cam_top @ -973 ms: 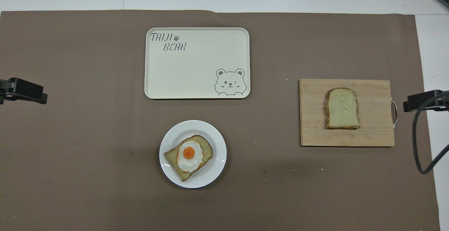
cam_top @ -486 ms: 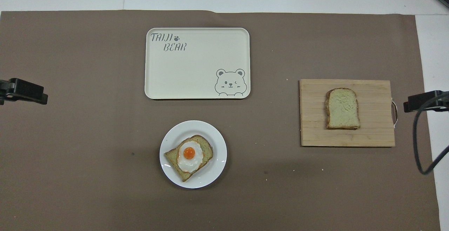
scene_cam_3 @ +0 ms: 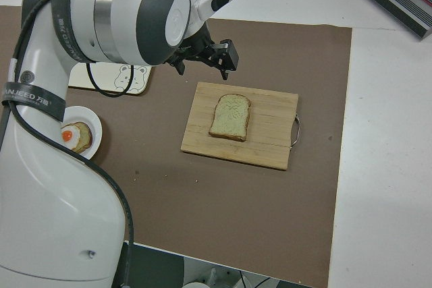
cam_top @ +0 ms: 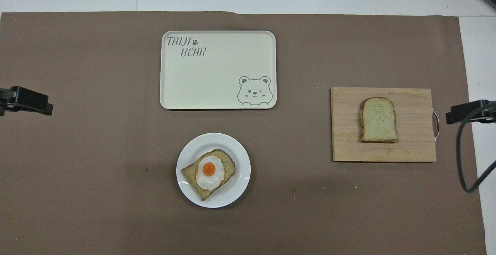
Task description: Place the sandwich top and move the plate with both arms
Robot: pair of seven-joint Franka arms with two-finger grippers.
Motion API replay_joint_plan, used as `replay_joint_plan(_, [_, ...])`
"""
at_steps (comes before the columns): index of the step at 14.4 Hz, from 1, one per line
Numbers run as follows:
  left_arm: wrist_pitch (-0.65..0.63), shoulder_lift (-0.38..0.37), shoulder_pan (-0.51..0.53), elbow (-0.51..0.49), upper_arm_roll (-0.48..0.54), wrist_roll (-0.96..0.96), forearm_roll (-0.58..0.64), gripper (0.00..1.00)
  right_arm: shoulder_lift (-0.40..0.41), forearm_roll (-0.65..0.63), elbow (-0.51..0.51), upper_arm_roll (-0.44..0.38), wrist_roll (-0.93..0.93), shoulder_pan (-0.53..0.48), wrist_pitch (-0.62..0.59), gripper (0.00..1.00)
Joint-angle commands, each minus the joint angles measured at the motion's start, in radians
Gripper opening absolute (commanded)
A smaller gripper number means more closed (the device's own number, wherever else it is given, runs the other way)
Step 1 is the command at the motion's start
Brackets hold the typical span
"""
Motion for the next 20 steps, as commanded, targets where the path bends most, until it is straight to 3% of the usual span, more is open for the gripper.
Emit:
replay_joint_plan(1, [-0.008, -0.02, 0.011, -0.017, -0.006, 0.01, 0.004, 1.0, -0.012, 0.02, -0.013, 0.009, -0.025, -0.017, 0.005, 1.0])
replay_joint_plan(12, [-0.008, -0.02, 0.011, -0.017, -0.006, 0.01, 0.004, 1.0, -0.024, 0.023, -0.114, 0.009, -0.033, -0.017, 0.083, 1.0])
replay_joint_plan(20, [-0.008, -0.02, 0.011, -0.017, -0.006, 0.01, 0.004, 1.0, 0.006, 0.078, -0.28, 0.009, -0.08, -0.021, 0.33, 1.0])
